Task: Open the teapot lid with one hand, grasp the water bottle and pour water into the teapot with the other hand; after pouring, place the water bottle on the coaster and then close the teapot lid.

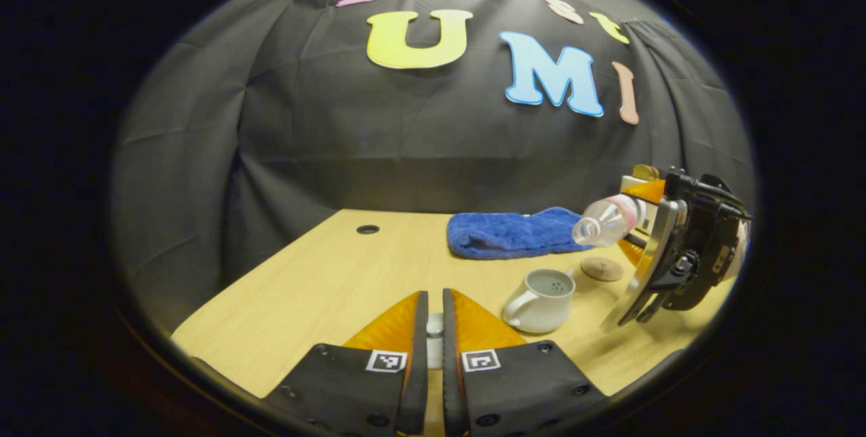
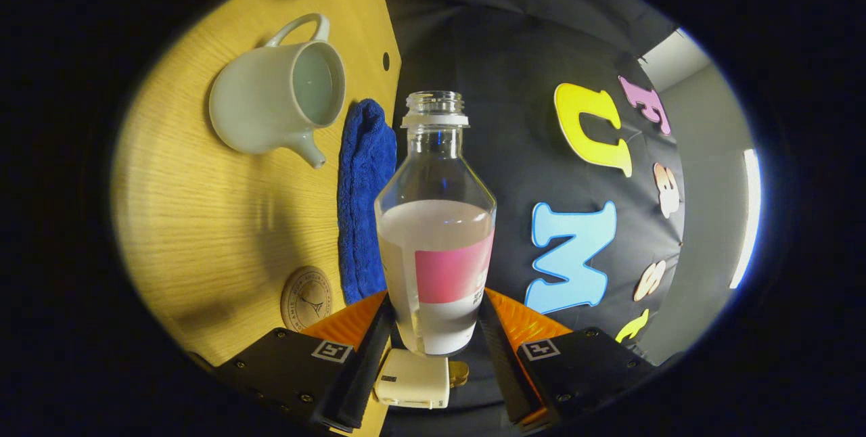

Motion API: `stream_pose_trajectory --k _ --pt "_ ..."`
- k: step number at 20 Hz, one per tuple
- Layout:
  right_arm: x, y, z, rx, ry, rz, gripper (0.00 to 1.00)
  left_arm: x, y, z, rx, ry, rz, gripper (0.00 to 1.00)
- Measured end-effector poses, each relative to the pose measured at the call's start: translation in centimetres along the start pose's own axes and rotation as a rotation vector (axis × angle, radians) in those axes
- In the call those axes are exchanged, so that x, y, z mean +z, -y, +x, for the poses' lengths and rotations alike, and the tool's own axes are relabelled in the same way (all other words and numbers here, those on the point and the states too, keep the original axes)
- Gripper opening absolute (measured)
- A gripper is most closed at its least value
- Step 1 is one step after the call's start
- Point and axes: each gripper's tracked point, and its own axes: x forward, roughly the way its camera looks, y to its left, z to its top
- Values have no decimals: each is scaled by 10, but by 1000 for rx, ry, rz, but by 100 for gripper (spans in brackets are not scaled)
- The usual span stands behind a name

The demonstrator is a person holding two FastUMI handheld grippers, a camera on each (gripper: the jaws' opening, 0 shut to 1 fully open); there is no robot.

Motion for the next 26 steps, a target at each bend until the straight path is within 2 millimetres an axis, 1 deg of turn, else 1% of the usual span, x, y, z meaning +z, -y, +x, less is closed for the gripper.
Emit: stream_pose_trajectory --k 6,15,20,23,26 --pt "9 9 -1 -43 30 -92 75 -8 -3 2 5 -20 -5 17" --pt "11 25 6 -117 69 -201 75 -8 -3 3 6 -24 0 17" --pt "10 33 10 -135 77 -215 75 -9 -2 3 5 -27 0 17" --pt "11 36 7 -153 83 -219 75 -9 0 3 5 -27 0 16" --pt "10 42 9 -171 90 -230 75 -9 3 3 2 -27 0 17"
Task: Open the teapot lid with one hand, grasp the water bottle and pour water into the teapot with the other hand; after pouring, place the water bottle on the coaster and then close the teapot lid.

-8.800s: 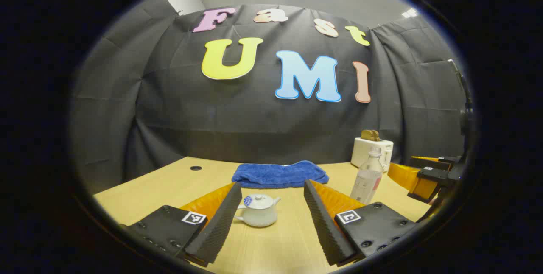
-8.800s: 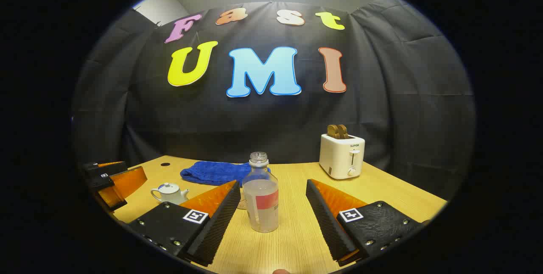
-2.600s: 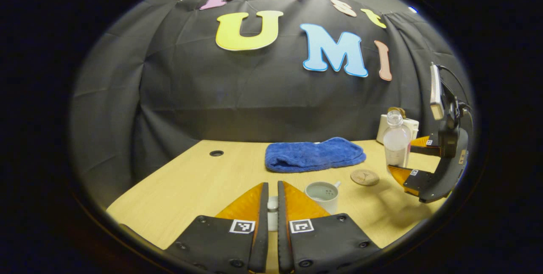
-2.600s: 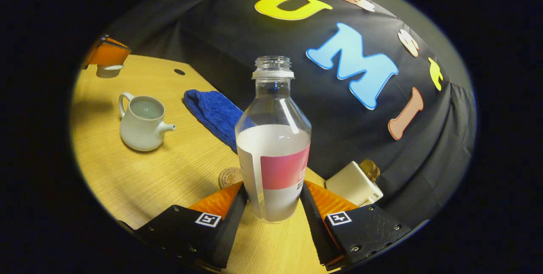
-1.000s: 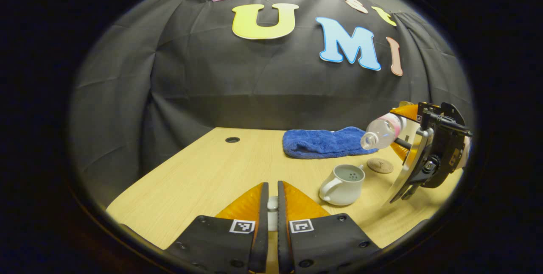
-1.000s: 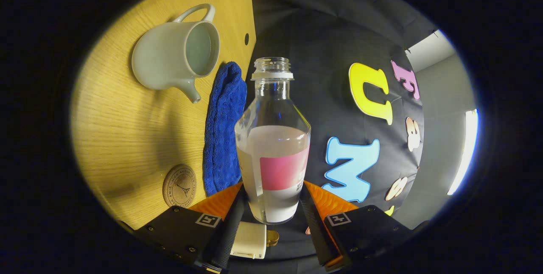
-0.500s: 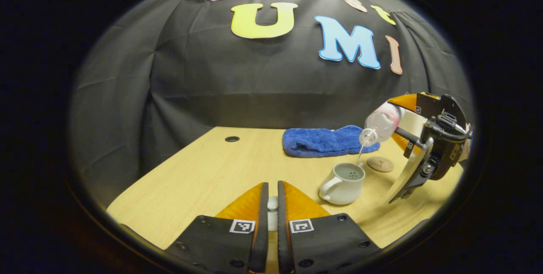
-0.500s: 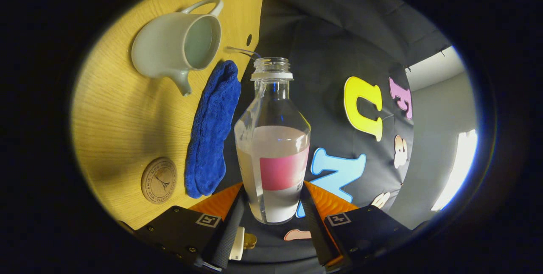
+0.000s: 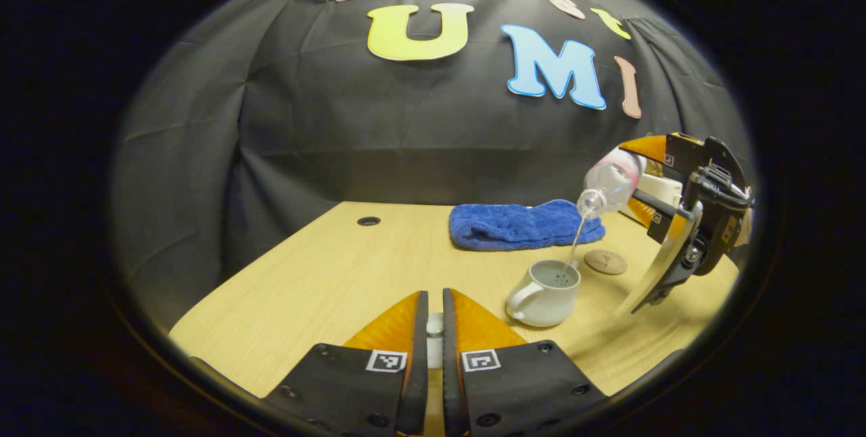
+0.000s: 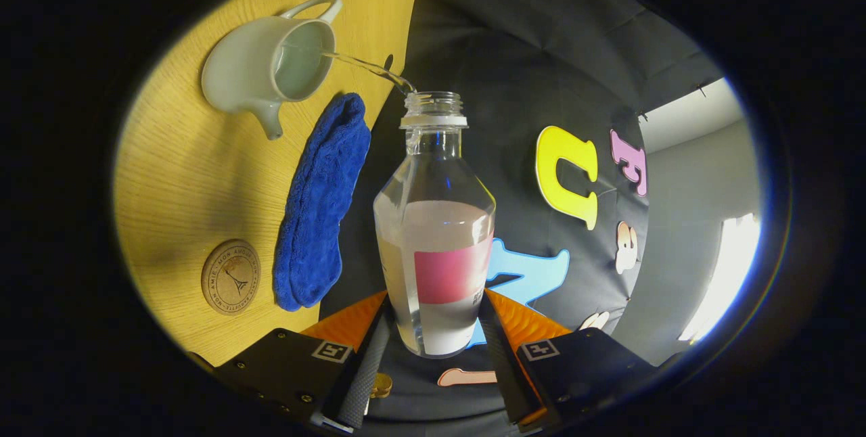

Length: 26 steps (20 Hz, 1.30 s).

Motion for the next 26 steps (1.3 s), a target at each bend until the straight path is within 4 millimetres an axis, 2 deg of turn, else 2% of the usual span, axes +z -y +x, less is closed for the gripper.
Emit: stream_pose_trajectory --k 7,18,26 --pt "-1 7 -4 -34 9 -25 75 0 3 0 -4 -2 4 16" --pt "-8 36 4 -81 20 -75 75 0 2 0 -2 -6 4 16" --pt "-8 48 8 -107 41 -139 75 -1 0 0 0 -11 2 17"
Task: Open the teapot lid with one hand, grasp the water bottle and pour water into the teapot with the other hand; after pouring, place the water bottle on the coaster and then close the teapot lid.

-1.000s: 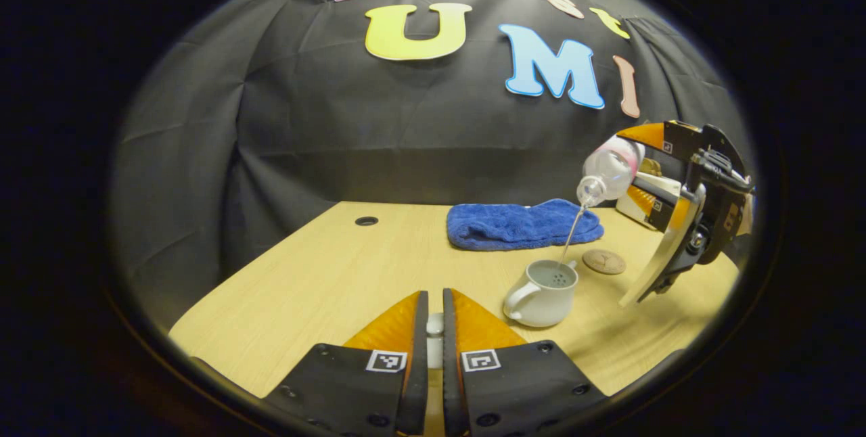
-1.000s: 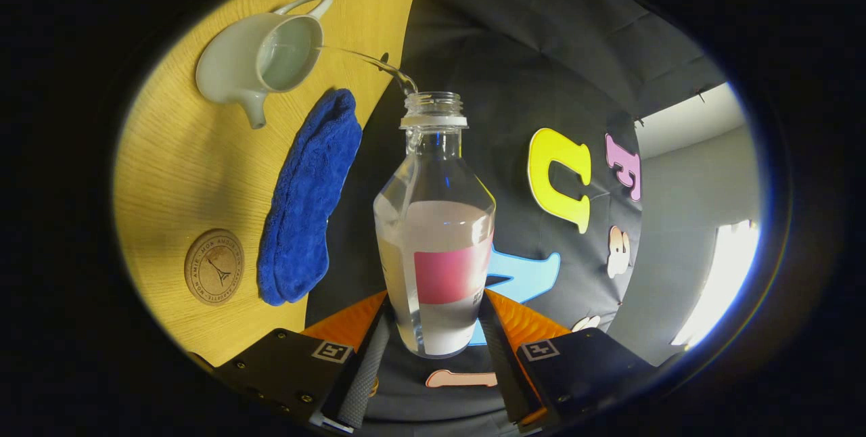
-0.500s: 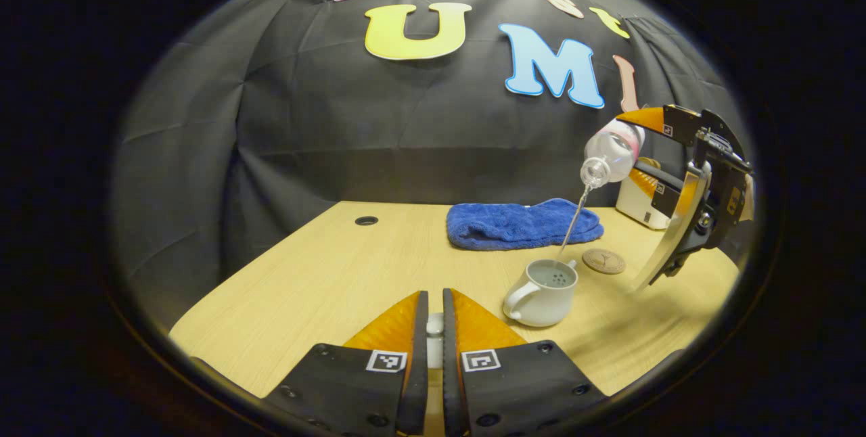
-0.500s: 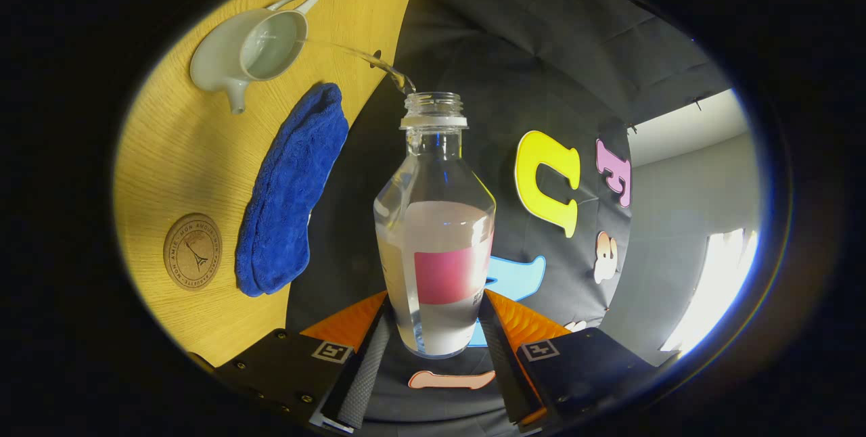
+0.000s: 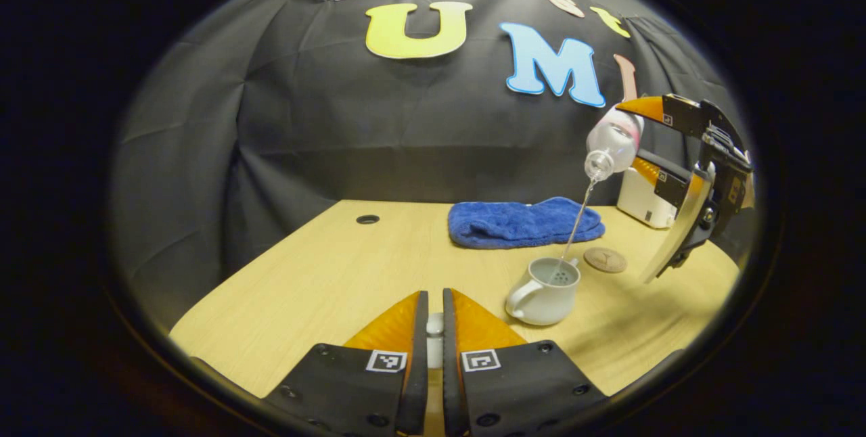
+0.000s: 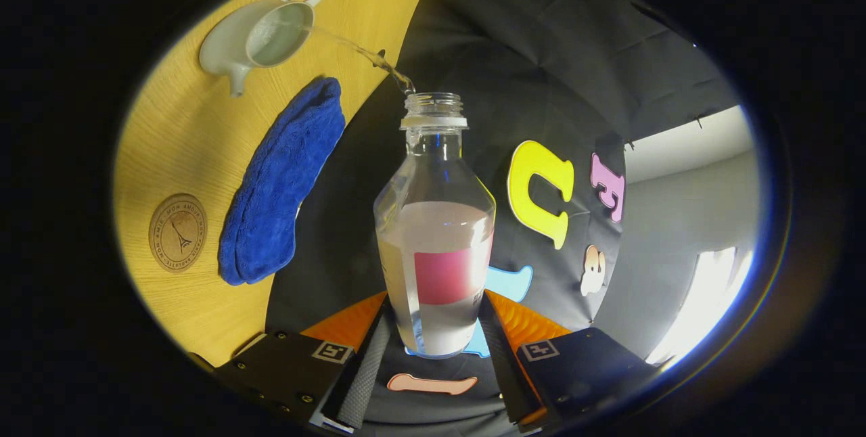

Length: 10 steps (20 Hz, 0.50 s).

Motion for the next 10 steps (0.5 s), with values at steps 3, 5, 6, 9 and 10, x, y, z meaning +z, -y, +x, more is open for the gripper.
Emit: stream_pose_trajectory --k 3,5,6,9,10 --pt "1 2 0 -3 11 -18 75 -1 -1 0 0 -2 -1 17" --pt "3 5 1 -10 26 -43 75 -2 -1 1 1 -5 -2 17" --pt "5 5 1 -10 31 -52 75 -2 -1 0 2 -5 -3 17" --pt "8 4 1 -3 49 -71 75 -6 -4 -1 7 -6 -9 17" --pt "10 4 1 -2 56 -78 75 -7 -5 0 7 -8 -9 17"
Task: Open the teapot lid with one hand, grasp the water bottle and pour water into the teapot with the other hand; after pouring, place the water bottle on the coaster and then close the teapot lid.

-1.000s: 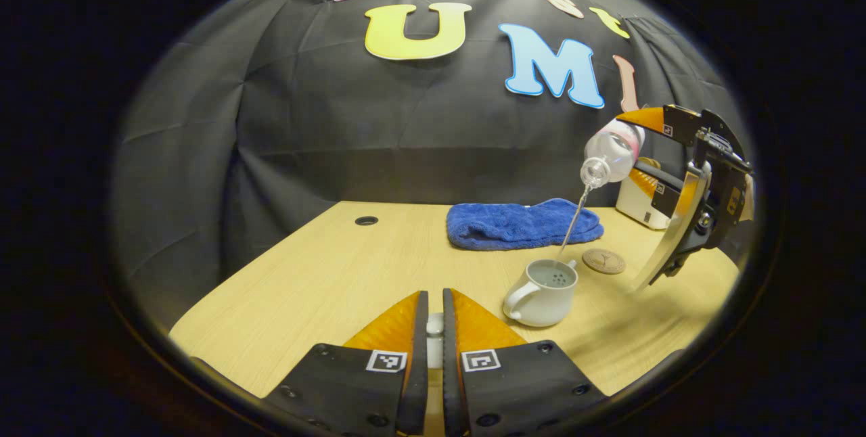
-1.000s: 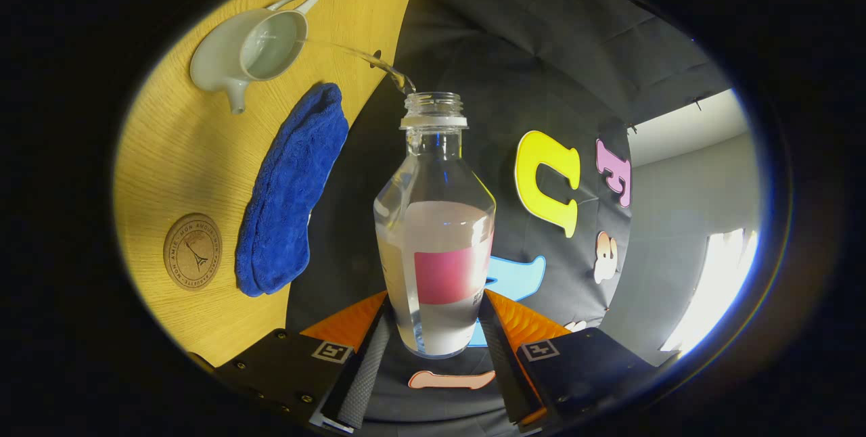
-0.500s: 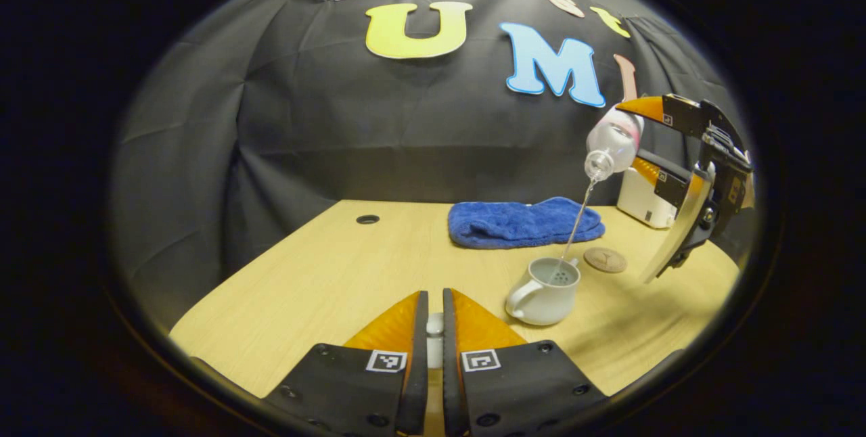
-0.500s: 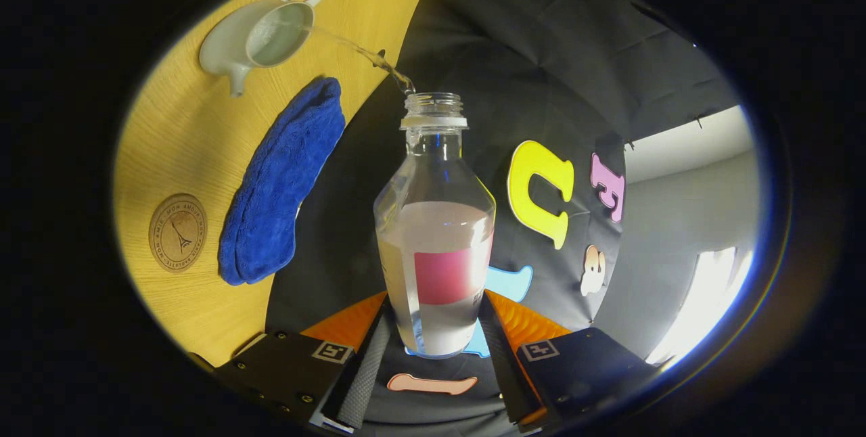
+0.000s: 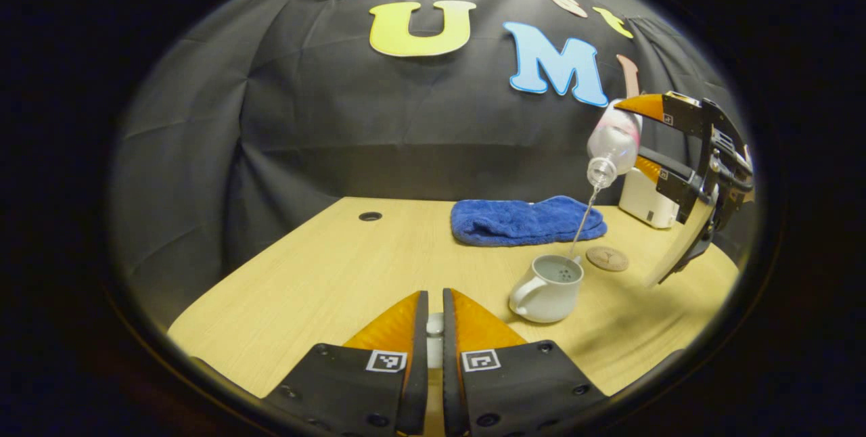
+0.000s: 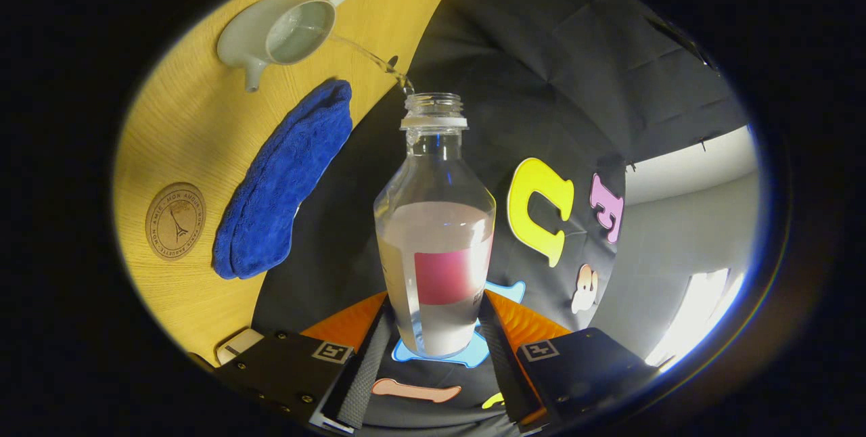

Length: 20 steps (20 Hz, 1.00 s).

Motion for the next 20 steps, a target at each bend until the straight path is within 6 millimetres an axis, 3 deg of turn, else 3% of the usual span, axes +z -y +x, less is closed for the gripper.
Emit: stream_pose_trajectory --k 7,14,20 --pt "13 -1 2 -1 44 -64 72 -3 -2 -1 -1 -5 -7 17" --pt "20 1 4 -40 64 -139 75 -4 0 0 -9 -7 -11 17" --pt "27 14 3 -126 86 -228 75 -5 0 0 -10 -11 -12 17"
